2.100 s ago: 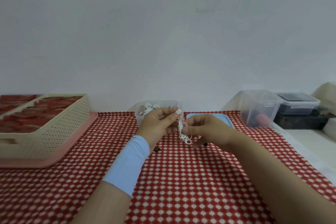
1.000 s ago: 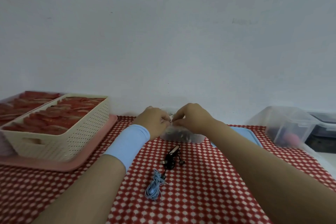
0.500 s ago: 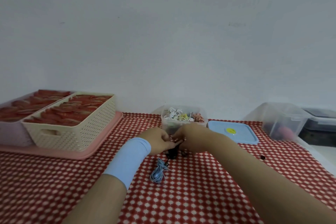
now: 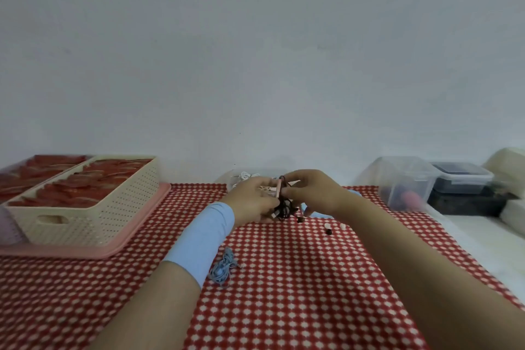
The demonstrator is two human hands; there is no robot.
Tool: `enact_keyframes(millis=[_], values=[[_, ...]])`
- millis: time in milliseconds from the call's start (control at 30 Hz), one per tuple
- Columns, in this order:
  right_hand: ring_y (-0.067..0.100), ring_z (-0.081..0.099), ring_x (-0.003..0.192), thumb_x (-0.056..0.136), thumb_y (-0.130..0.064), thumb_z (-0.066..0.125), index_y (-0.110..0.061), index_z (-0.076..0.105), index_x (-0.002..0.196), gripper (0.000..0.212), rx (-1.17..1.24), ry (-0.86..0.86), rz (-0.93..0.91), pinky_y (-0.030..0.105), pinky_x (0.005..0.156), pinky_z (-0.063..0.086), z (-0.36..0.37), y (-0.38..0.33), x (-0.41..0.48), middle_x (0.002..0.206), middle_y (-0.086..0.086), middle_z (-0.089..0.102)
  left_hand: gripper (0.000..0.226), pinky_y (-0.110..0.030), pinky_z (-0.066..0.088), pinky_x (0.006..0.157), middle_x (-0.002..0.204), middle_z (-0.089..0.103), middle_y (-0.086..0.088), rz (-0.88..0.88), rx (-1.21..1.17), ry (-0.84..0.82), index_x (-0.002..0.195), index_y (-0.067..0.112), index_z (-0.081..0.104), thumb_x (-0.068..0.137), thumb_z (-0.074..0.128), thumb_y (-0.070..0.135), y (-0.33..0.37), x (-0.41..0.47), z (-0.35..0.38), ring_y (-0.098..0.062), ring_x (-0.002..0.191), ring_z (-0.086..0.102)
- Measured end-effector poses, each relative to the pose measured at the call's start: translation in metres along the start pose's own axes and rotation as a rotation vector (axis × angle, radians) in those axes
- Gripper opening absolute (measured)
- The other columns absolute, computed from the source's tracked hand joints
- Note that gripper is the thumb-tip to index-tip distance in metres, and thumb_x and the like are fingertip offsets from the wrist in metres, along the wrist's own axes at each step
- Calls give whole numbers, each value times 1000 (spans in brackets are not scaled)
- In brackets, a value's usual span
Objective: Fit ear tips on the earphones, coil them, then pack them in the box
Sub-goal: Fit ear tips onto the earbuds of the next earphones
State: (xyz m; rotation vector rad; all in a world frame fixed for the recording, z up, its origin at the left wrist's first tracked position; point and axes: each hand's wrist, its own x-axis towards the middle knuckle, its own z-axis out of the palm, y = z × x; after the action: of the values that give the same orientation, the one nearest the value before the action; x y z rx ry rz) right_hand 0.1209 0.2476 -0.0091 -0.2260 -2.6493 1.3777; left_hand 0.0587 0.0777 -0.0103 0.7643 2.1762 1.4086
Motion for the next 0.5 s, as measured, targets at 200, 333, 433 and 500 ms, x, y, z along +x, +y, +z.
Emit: enact_keyframes(millis=[200, 333, 433, 500], values=[[16, 73, 80, 101, -38, 58, -22, 74, 108, 24, 130, -113, 136, 31, 75, 57, -16, 22, -21, 100, 1, 76, 21, -35, 60, 77, 56, 62, 3, -28, -220, -45, 113, 7, 64, 94, 58, 0, 10, -2, 23, -10, 56, 61], [9, 63, 65, 101, -22, 60, -24, 78, 105, 18, 55, -142, 148, 26, 64, 54, -23, 34, -28, 77, -3, 72, 14, -38, 60, 82, 82, 73, -10, -121, -49, -73, 108, 9, 65, 95, 60, 8, 6, -1, 31, -19, 70, 67], [11, 66, 72, 99, -24, 65, -19, 79, 107, 17, -91, -125, 166, 23, 63, 56, -23, 38, -30, 82, -5, 75, 16, -34, 59, 81, 100, 73, -14, -151, 284, -85, 103, 11, 68, 95, 60, 21, 0, 5, 36, -19, 76, 68], [12, 71, 76, 98, -23, 65, -15, 78, 104, 16, -132, -142, 184, 23, 65, 58, -21, 39, -30, 86, -4, 77, 18, -28, 53, 71, 85, 72, -9, -142, 560, -92, 89, 12, 68, 93, 59, 27, -5, 6, 38, -17, 68, 64]])
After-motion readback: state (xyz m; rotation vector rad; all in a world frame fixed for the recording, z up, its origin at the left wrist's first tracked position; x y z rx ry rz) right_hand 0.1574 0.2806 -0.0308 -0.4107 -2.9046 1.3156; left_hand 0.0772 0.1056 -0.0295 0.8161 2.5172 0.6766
